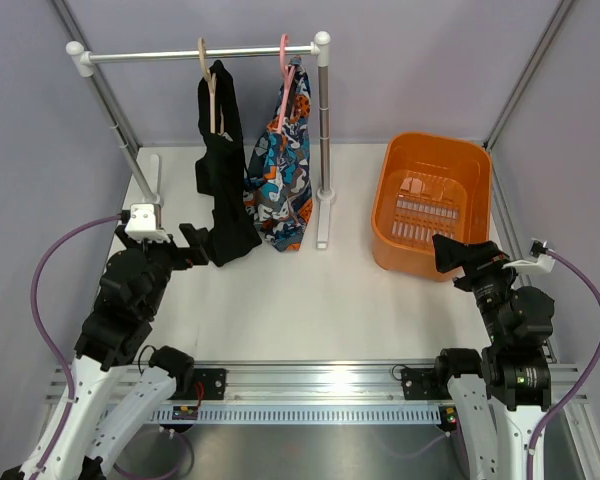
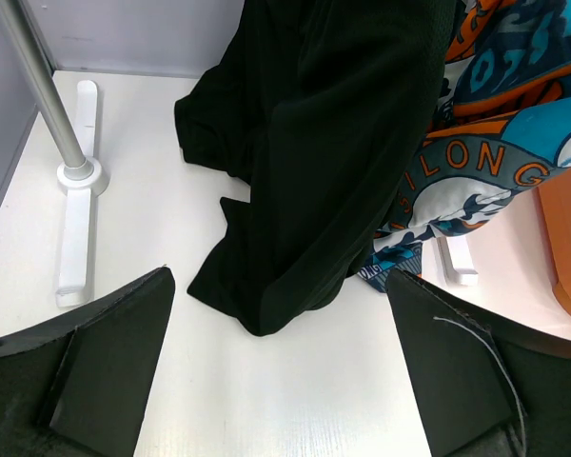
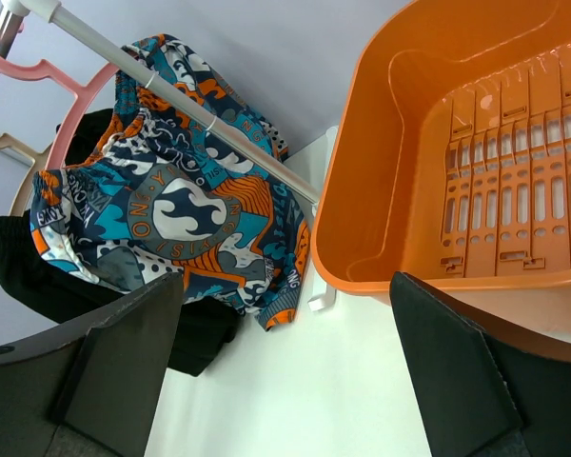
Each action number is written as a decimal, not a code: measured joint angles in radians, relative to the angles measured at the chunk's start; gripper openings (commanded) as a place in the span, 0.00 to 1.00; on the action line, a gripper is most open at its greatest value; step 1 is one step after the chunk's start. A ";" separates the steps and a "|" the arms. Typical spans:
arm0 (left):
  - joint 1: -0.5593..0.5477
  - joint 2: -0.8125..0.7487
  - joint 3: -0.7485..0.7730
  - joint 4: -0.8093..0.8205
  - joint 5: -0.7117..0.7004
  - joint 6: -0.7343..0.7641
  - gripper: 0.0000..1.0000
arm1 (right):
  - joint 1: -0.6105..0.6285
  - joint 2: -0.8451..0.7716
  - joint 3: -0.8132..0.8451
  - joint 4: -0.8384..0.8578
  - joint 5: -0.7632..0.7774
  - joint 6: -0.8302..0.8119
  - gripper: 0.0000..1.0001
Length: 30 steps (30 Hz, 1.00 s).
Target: Remove the shorts from the hanger
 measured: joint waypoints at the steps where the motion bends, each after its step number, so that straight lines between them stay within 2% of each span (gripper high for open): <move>1: 0.000 0.000 0.000 0.000 0.000 0.000 0.99 | 0.000 -0.001 0.000 0.000 -0.001 0.000 0.99; 13: 0.000 0.004 0.000 0.001 0.003 -0.002 0.99 | 0.000 -0.003 0.017 -0.010 -0.003 -0.003 0.99; 17: 0.000 0.058 0.047 -0.005 0.020 -0.009 0.99 | 0.000 0.000 0.038 -0.011 -0.003 -0.012 1.00; 30: -0.010 0.716 0.725 0.140 0.187 -0.024 0.97 | 0.000 0.026 0.039 -0.006 -0.008 -0.019 1.00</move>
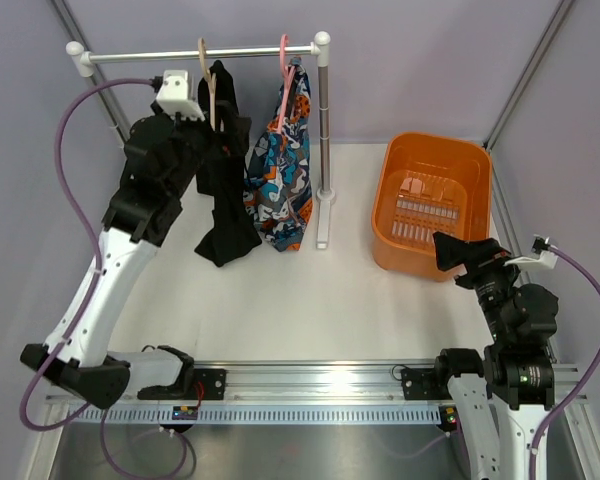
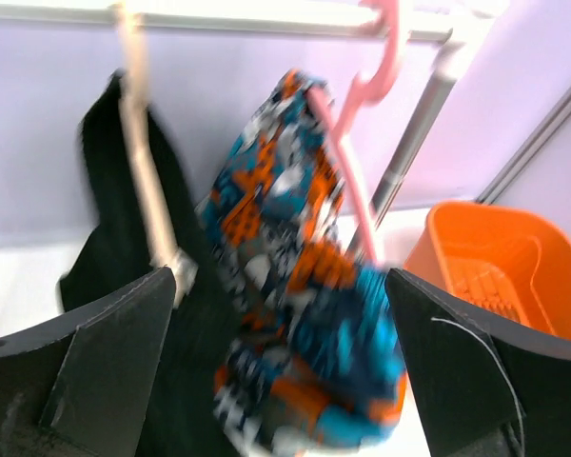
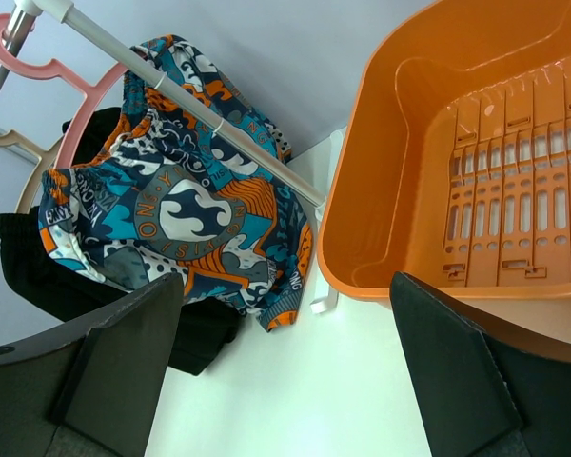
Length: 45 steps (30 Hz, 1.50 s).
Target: Remove the shorts from the hanger
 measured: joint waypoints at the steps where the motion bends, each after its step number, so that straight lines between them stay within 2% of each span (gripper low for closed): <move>1: -0.003 0.043 0.032 0.016 0.008 0.005 0.97 | 0.000 0.004 0.000 0.003 -0.003 0.000 0.99; 10: -0.027 0.422 0.301 0.059 0.032 0.061 0.95 | 0.000 0.037 -0.032 0.067 -0.034 0.003 0.99; 17: -0.064 0.603 0.453 0.056 0.017 0.089 0.94 | 0.000 0.076 -0.069 0.117 -0.036 -0.001 0.99; 20: -0.080 0.645 0.505 0.064 -0.008 0.100 0.94 | 0.000 0.087 -0.090 0.130 -0.041 -0.003 0.99; 29: -0.097 0.674 0.530 0.069 -0.076 0.121 0.85 | 0.000 0.089 -0.119 0.138 -0.045 -0.011 0.99; 36: -0.097 0.674 0.519 0.096 -0.107 0.136 0.67 | 0.000 0.089 -0.120 0.142 -0.045 -0.015 1.00; 42: -0.097 0.674 0.519 0.095 -0.120 0.142 0.42 | 0.000 0.088 -0.123 0.143 -0.045 -0.015 0.99; 44: -0.097 0.674 0.519 0.091 -0.121 0.148 0.36 | 0.000 0.088 -0.123 0.143 -0.045 -0.015 0.99; 45: -0.097 0.674 0.519 0.089 -0.121 0.150 0.36 | 0.000 0.088 -0.123 0.143 -0.045 -0.015 0.99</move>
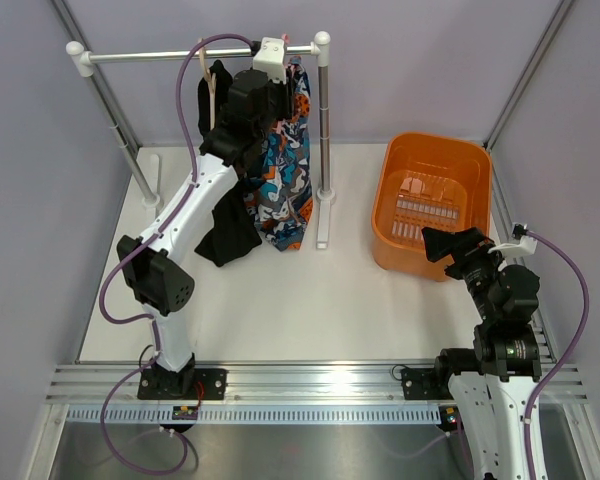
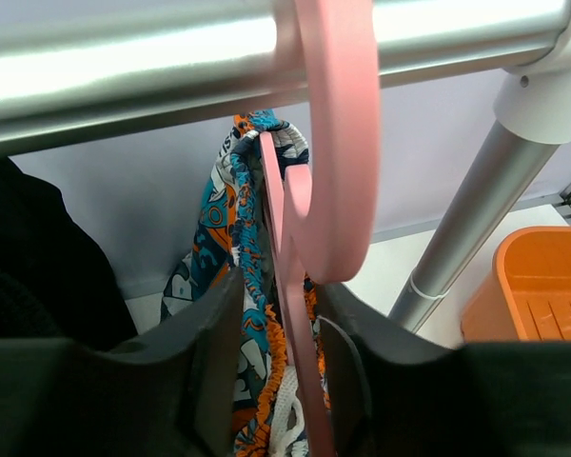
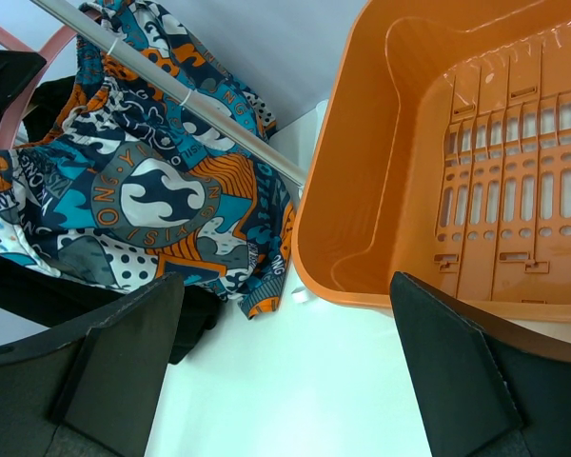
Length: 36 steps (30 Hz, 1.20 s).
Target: Remove the shorts from the hanger
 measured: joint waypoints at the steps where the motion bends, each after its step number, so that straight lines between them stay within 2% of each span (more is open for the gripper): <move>1: 0.000 0.000 0.000 -0.001 0.000 0.002 0.36 | 0.000 0.000 0.000 0.000 0.000 0.000 0.99; 4: 0.000 0.000 0.000 -0.003 -0.001 0.003 0.34 | 0.000 0.000 0.000 0.000 0.000 0.000 0.99; 6: 0.000 0.000 0.000 -0.005 0.000 0.006 0.29 | 0.000 0.000 0.000 0.000 0.000 0.000 1.00; 8: 0.000 0.000 0.000 -0.006 0.000 0.008 0.21 | 0.000 0.000 0.000 0.001 0.000 0.000 0.99; 10: 0.000 0.000 0.000 -0.007 0.000 0.013 0.02 | 0.000 0.000 0.000 0.002 0.000 0.000 0.99; 11: 0.000 0.000 0.000 -0.007 0.000 0.017 0.00 | 0.000 0.000 0.000 0.004 -0.001 0.000 0.99; 26: -0.010 -0.022 0.095 -0.121 -0.012 0.074 0.00 | 0.000 0.014 0.000 0.021 -0.017 -0.021 1.00; 33: -0.011 -0.105 0.045 -0.135 -0.012 0.092 0.00 | 0.000 0.033 0.000 0.029 -0.036 -0.026 0.99; 36: -0.012 -0.165 -0.032 -0.135 -0.012 0.089 0.00 | 0.000 0.050 0.000 0.035 -0.052 -0.034 0.99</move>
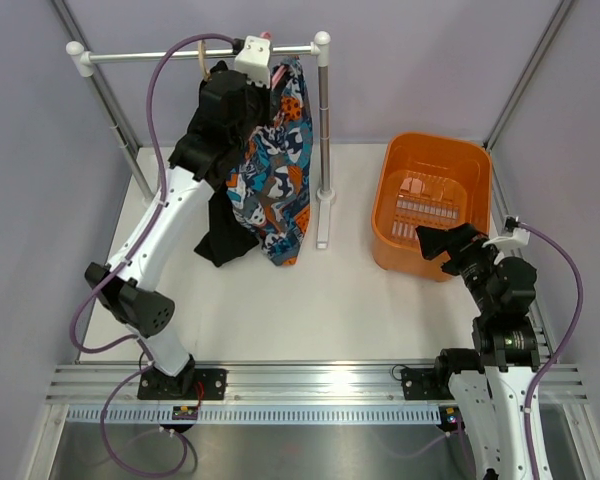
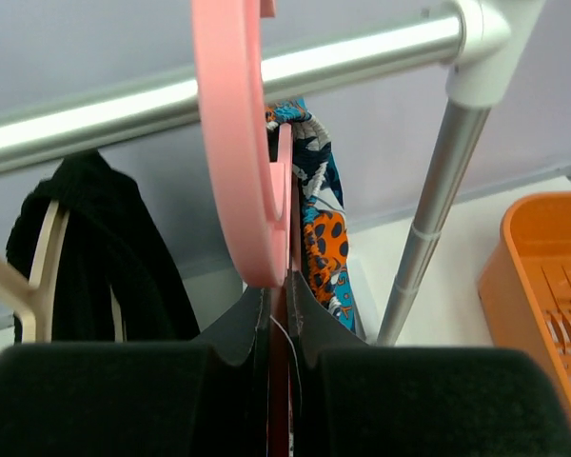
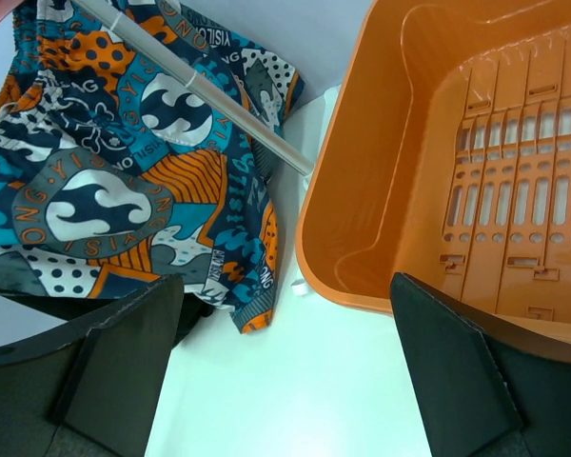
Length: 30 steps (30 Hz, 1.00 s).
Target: Remove the shorts from the hanger
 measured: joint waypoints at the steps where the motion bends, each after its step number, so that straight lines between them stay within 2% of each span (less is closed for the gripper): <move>1: -0.002 -0.021 -0.024 -0.010 0.000 -0.001 0.00 | 0.000 0.007 0.000 0.001 -0.006 -0.004 0.99; 7: -0.029 -0.171 -0.198 -0.081 -0.011 -0.021 0.00 | 0.000 0.083 0.016 -0.023 -0.042 -0.046 0.99; 12: -0.084 -0.332 -0.373 -0.137 -0.011 -0.052 0.00 | 0.000 0.151 0.092 -0.081 -0.098 -0.076 0.90; 17: -0.227 -0.456 -0.497 -0.193 -0.023 -0.061 0.00 | 0.031 0.195 0.198 -0.142 -0.131 -0.091 0.87; 21: -0.351 -0.500 -0.554 -0.230 -0.034 -0.066 0.00 | 0.133 0.248 0.296 -0.173 -0.126 -0.108 0.83; 23: -0.398 -0.510 -0.575 -0.242 -0.047 -0.073 0.00 | 0.233 0.301 0.356 -0.192 -0.084 -0.117 0.82; 27: -0.446 -0.520 -0.602 -0.264 -0.077 -0.083 0.00 | 0.435 0.409 0.420 -0.200 0.011 -0.119 0.80; 30: -0.466 -0.525 -0.607 -0.282 -0.092 -0.085 0.00 | 0.535 0.481 0.424 -0.201 0.095 -0.118 0.77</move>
